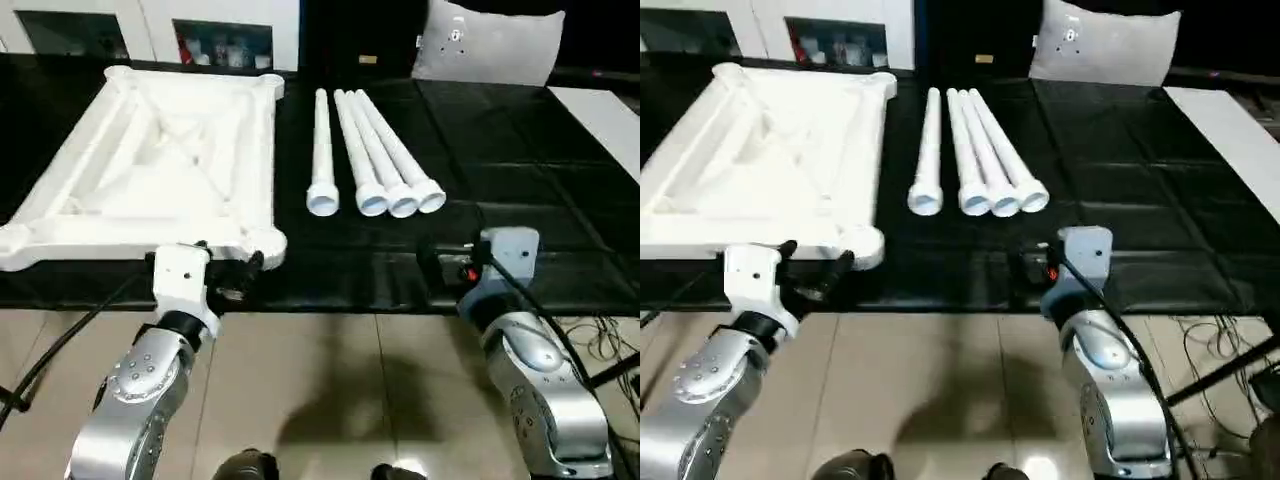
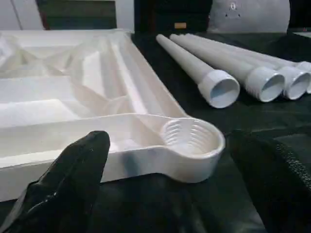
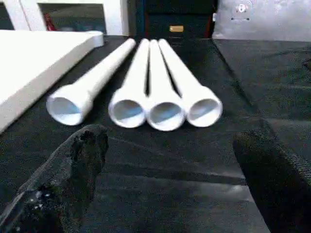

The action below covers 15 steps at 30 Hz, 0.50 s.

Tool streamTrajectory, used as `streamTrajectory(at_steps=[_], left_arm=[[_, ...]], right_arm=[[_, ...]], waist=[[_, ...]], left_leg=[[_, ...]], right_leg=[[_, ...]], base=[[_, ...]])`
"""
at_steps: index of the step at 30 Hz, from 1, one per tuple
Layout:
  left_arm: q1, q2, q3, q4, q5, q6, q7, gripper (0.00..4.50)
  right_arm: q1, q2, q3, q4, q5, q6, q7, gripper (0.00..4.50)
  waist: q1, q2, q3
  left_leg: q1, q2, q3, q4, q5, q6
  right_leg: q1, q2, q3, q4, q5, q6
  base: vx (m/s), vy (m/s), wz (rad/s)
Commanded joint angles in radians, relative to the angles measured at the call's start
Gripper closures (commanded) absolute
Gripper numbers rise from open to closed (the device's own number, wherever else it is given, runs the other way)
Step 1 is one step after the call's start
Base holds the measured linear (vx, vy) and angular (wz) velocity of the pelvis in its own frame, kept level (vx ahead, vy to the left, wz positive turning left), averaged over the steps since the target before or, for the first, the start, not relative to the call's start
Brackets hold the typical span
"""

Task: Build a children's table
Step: Move to table

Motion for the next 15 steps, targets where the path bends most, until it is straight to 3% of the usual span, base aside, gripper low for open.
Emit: streamTrajectory(at_steps=[1,2,3,4,5,6,7,8,9,10,11,12,13,14,15], left_arm=[[-0.024,-0.008,0.007,0.006,0.016,-0.007,-0.006,0.06],[-0.024,-0.008,0.007,0.006,0.016,-0.007,-0.006,0.06],[-0.027,-0.010,0.010,0.007,0.017,-0.009,-0.004,0.06],[-0.029,-0.012,0.015,0.012,0.019,-0.013,0.001,0.06],[-0.038,-0.018,0.024,0.024,0.020,-0.012,0.012,0.06],[-0.040,-0.019,0.025,0.026,0.020,-0.012,0.013,0.06],[-0.048,-0.023,0.030,0.033,0.021,-0.008,0.019,0.06],[-0.053,-0.017,0.030,0.036,0.019,0.000,0.012,0.06],[-0.053,-0.017,0.030,0.036,0.019,0.000,0.012,0.06],[-0.052,-0.015,0.029,0.035,0.018,0.003,0.004,0.06],[-0.052,-0.011,0.021,0.039,0.035,-0.006,-0.004,0.06],[-0.055,-0.014,0.022,0.044,0.036,0.001,-0.001,0.06],[-0.058,-0.018,0.024,0.049,0.037,0.009,0.003,0.06],[-0.060,-0.021,0.024,0.051,0.034,0.008,-0.001,0.06],[-0.061,-0.022,0.022,0.050,0.035,0.010,-0.004,0.06]], right_arm=[[0.005,0.003,0.003,0.018,0.000,-0.007,0.010,0.00],[0.005,0.003,0.003,0.018,0.000,-0.007,0.010,0.00],[-0.001,0.007,0.004,0.025,0.001,-0.006,0.012,0.00],[-0.011,0.014,0.008,0.044,-0.001,-0.012,0.014,0.00],[-0.031,0.023,0.014,0.072,0.006,-0.017,0.031,0.00],[-0.033,0.023,0.015,0.075,0.008,-0.017,0.034,0.00],[-0.046,0.026,0.019,0.088,0.017,-0.020,0.050,0.00],[-0.051,0.038,0.029,0.082,0.040,-0.031,0.076,0.00],[-0.051,0.038,0.029,0.082,0.040,-0.031,0.076,0.00],[-0.048,0.049,0.029,0.078,0.051,-0.036,0.080,0.00],[-0.048,0.038,0.049,0.079,0.028,-0.032,0.082,0.00],[-0.050,0.037,0.050,0.077,0.018,-0.024,0.070,0.00],[-0.051,0.038,0.050,0.075,0.008,-0.015,0.055,0.00],[-0.056,0.040,0.047,0.080,-0.009,-0.021,0.033,0.00],[-0.063,0.051,0.033,0.083,0.008,-0.005,0.029,0.00]], waist=[[-0.024,0.019,-0.071],[-0.016,0.018,-0.064],[-0.005,-0.022,-0.074],[0.030,-0.030,-0.075],[0.026,-0.038,-0.079],[0.011,-0.028,-0.079],[0.013,-0.022,-0.065],[0.015,-0.011,-0.063],[0.008,0.027,-0.077],[-0.039,0.038,-0.090],[-0.047,0.062,-0.086],[-0.047,0.062,-0.086],[-0.035,0.064,-0.079],[-0.035,0.053,-0.081],[-0.025,0.027,-0.087]], left_leg=[[0.050,0.102,-0.046,-0.210,-0.538,-0.064],[0.046,0.110,-0.040,-0.219,-0.552,-0.083],[0.044,0.108,-0.030,-0.187,-0.558,-0.147],[0.053,0.091,-0.043,-0.065,-0.523,-0.177],[-0.018,0.039,-0.177,0.180,-0.267,-0.120],[-0.066,0.040,-0.223,0.207,-0.174,-0.139],[-0.042,0.058,-0.237,0.163,-0.186,-0.206],[-0.018,0.064,-0.223,0.106,-0.207,-0.184],[0.042,0.066,-0.207,-0.021,-0.264,-0.097],[0.064,0.068,-0.240,-0.055,-0.234,-0.032],[0.084,0.061,-0.243,-0.089,-0.221,0.086],[0.084,0.061,-0.243,-0.089,-0.221,0.086],[0.077,0.090,-0.237,-0.100,-0.268,0.089],[0.077,0.096,-0.240,-0.101,-0.298,0.066],[0.063,0.109,-0.252,-0.109,-0.398,-0.021]], right_leg=[[-0.002,0.089,-0.120,0.124,-0.115,-0.014],[0.001,0.069,-0.115,0.111,-0.117,-0.021],[0.002,-0.014,-0.061,0.030,-0.202,-0.037],[-0.026,-0.151,0.027,-0.073,-0.393,-0.069],[0.009,-0.285,0.170,-0.145,-0.494,-0.106],[0.056,-0.293,0.127,-0.123,-0.542,-0.117],[0.060,-0.210,0.022,-0.107,-0.629,-0.190],[0.057,-0.165,-0.006,-0.099,-0.598,-0.227],[0.020,-0.009,-0.058,-0.024,-0.467,-0.234],[-0.015,0.068,-0.078,0.063,-0.316,-0.185],[-0.047,0.109,-0.104,0.174,-0.135,-0.087],[-0.047,0.109,-0.104,0.174,-0.135,-0.087],[-0.043,0.086,-0.096,0.152,-0.066,-0.078],[-0.033,0.077,-0.089,0.135,-0.041,-0.081],[0.005,0.024,-0.049,0.086,-0.023,-0.091]], base=[[-0.060,0.115,0.03],[-0.075,0.048,-0.01],[-0.062,0.014,0.11],[-0.062,0.014,0.11],[0.002,0.060,-0.09],[0.007,0.169,-0.43],[0.007,0.169,-0.43],[-0.033,0.246,-0.22],[-0.077,0.210,-0.03],[-0.077,0.210,-0.03],[-0.097,0.183,0.01],[-0.036,0.105,0.04],[-0.067,0.164,0.07],[-0.071,0.108,-0.03],[-0.071,0.108,-0.03]])
